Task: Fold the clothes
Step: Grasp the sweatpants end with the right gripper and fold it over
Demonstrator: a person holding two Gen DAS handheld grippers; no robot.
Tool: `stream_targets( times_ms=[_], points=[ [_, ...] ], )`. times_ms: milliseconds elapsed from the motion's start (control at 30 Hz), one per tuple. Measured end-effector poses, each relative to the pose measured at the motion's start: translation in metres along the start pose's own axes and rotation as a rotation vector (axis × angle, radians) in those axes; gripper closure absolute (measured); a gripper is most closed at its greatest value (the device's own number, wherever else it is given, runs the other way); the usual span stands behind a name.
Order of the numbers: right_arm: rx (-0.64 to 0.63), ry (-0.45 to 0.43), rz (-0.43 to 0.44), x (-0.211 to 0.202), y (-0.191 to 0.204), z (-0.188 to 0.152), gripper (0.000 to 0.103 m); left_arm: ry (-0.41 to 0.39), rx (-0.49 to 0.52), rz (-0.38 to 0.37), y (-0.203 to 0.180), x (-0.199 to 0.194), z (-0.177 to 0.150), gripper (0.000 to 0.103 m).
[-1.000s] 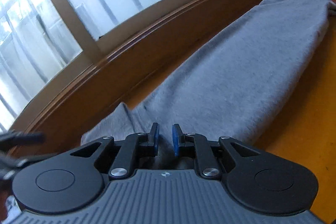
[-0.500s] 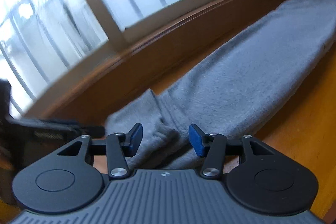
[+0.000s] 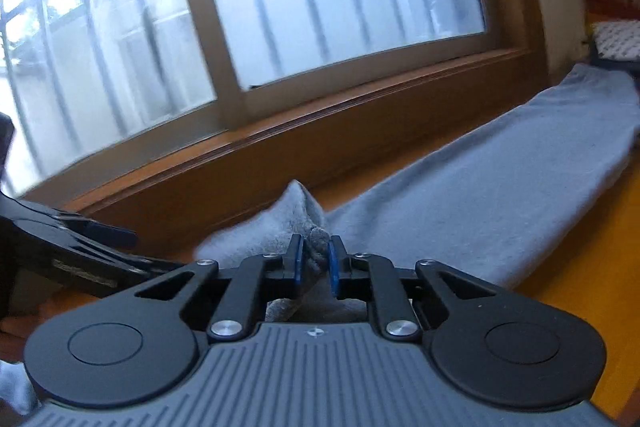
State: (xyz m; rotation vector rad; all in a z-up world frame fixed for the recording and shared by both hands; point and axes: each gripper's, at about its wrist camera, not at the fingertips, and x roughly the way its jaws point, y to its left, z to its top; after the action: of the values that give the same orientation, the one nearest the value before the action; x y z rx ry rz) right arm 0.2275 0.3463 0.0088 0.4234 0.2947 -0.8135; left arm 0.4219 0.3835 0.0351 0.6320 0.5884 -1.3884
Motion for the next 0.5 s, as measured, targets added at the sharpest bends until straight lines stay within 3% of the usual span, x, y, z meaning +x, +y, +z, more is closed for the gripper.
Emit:
stream_targets(
  times_ms=[100,167,267,333,433,500],
  points=[
    [0.020,0.096,0.002,0.021,-0.010,-0.012,0.088,-0.010,0.031,-0.019,-0.007,0.010,0.006,0.000],
    [0.006,0.102,0.003,0.027,-0.012,-0.017,0.088,-0.014,0.070,-0.008,-0.011,0.020,0.011,0.000],
    [0.004,0.114,0.012,0.026,-0.011,-0.013,0.076,0.003,0.146,0.041,-0.014,0.040,0.016,0.000],
    [0.006,0.092,-0.013,0.016,-0.012,-0.005,0.059,0.025,0.211,0.065,-0.017,0.052,0.018,0.000],
    [-0.003,0.091,-0.050,0.013,-0.015,0.008,0.056,0.044,0.316,0.058,-0.025,0.064,0.015,0.000],
    [-0.029,0.137,-0.061,0.022,-0.016,0.012,0.056,0.041,0.351,0.044,-0.029,0.066,0.016,0.000]
  ],
)
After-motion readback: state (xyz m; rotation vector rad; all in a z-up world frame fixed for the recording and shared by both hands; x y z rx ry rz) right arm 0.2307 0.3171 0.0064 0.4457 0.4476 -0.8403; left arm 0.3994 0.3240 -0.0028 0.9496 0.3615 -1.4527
